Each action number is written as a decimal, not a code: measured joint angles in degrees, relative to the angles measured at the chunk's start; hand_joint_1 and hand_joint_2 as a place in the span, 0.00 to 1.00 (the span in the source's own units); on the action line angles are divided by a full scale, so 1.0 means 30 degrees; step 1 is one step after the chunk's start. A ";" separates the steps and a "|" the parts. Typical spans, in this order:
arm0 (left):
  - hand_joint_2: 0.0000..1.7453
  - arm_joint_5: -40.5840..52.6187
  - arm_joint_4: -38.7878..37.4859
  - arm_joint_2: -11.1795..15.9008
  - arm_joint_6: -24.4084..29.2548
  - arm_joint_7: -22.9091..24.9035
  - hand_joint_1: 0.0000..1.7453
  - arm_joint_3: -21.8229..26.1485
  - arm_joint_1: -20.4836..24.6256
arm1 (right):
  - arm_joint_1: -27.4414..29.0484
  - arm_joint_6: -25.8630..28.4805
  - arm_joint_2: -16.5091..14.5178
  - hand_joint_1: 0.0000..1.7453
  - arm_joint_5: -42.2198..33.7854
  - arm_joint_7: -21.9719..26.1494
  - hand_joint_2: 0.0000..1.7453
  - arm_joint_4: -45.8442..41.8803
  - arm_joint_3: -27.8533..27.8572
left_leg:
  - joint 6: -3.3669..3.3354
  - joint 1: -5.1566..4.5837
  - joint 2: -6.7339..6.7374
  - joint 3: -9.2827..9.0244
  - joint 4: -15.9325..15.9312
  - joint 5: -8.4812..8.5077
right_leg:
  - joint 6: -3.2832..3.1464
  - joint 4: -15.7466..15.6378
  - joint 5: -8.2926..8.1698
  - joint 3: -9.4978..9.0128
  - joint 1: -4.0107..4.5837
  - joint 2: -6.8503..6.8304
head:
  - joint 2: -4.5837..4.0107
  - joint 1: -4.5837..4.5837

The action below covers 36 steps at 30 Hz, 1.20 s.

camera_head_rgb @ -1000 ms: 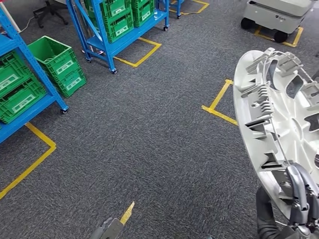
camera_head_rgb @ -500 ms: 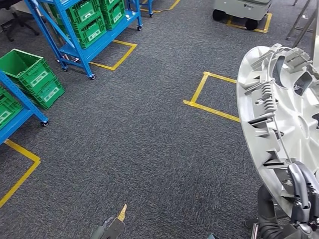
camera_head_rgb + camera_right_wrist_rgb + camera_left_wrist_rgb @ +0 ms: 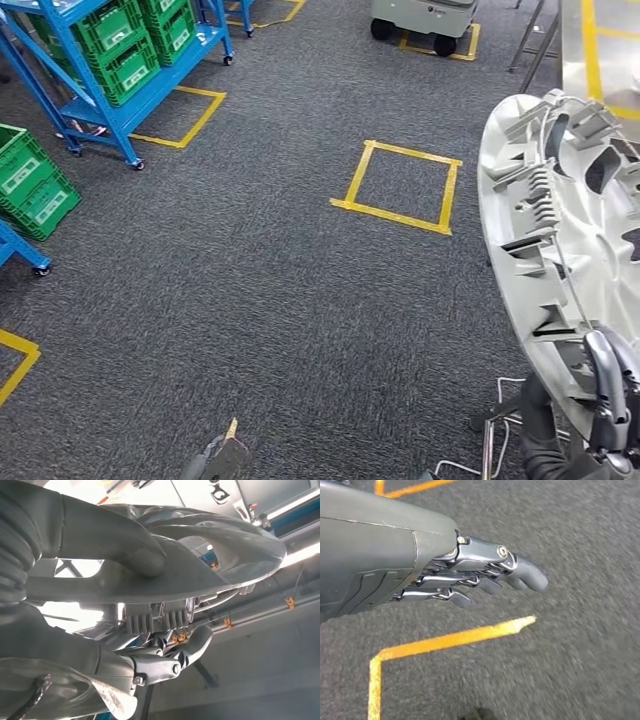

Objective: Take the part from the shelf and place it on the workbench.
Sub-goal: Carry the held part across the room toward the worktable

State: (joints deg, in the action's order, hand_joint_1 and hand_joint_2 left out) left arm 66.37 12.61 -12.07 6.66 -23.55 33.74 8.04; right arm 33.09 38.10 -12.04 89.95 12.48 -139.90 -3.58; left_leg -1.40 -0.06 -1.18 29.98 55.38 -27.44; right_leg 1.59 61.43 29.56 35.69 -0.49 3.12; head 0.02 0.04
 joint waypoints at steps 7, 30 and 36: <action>1.00 -0.0109 0.0000 -0.0069 -0.0018 -0.0004 0.00 -0.0035 0.0038 | -0.0046 0.0000 0.0000 1.00 -0.0025 -0.0033 1.00 -0.0016 0.0038 | 0.0037 -0.0109 0.1451 -0.0067 0.0037 -0.0092 | 0.0335 0.1341 0.0285 0.0119 -0.0081 -0.1400 | -0.0002 -0.0053; 1.00 -0.0153 0.0007 -0.0109 -0.0018 0.0084 0.00 -0.0322 0.0128 | -0.0209 0.0000 -0.0027 1.00 0.0007 0.0011 1.00 -0.0118 0.0230 | 0.0029 0.0012 -0.0150 0.0122 0.0075 0.0013 | -0.0023 -0.0483 -0.0140 -0.0383 -0.0033 0.0244 | -0.0002 -0.0007; 1.00 -0.0151 0.0004 -0.0080 -0.0091 0.0235 0.00 -0.0324 0.0014 | -0.0231 0.0000 -0.0036 1.00 -0.0011 0.0042 1.00 -0.0135 0.0240 | -0.0043 -0.0053 0.1163 0.0140 0.0050 0.0010 | 0.0286 0.3254 0.1243 0.1133 -0.0088 -0.1013 | -0.0002 -0.0113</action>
State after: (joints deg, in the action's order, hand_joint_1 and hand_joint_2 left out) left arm 65.92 12.62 -12.31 6.38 -22.85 32.77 8.09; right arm 32.39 38.10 -12.15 89.91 12.61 -140.30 -2.86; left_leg -1.53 -0.22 2.31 30.40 55.53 -27.41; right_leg 2.45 71.19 33.29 39.09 -0.76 0.08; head 0.01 -0.30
